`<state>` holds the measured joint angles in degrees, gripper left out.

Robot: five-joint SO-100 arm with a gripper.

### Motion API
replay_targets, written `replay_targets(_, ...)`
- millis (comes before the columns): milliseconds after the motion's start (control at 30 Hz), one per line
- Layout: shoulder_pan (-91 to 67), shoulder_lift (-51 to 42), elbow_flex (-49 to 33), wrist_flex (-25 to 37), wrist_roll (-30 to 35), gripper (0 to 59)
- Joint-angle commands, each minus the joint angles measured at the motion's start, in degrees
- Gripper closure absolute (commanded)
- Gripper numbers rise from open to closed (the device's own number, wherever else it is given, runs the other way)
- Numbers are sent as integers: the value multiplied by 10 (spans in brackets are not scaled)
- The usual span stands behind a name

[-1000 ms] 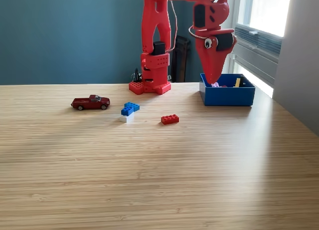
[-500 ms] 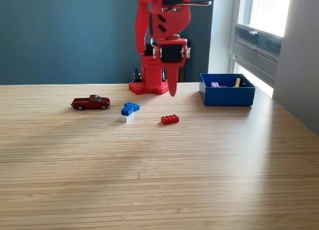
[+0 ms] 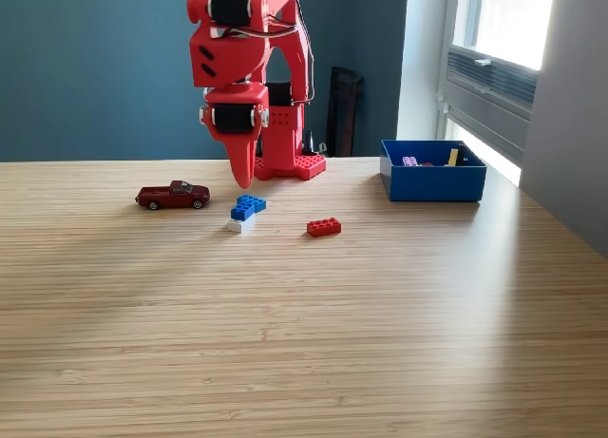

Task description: Grasp a lego block and put it in the bin.

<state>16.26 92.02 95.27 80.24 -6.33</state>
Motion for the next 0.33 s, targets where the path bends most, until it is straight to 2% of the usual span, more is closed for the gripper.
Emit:
replay_targets(33, 58, 91, -6, 10, -132, 585)
replay_targets(167, 105, 164, 38, -2, -256, 585)
replay_targets(333, 150, 243, 77, -2, -345, 583)
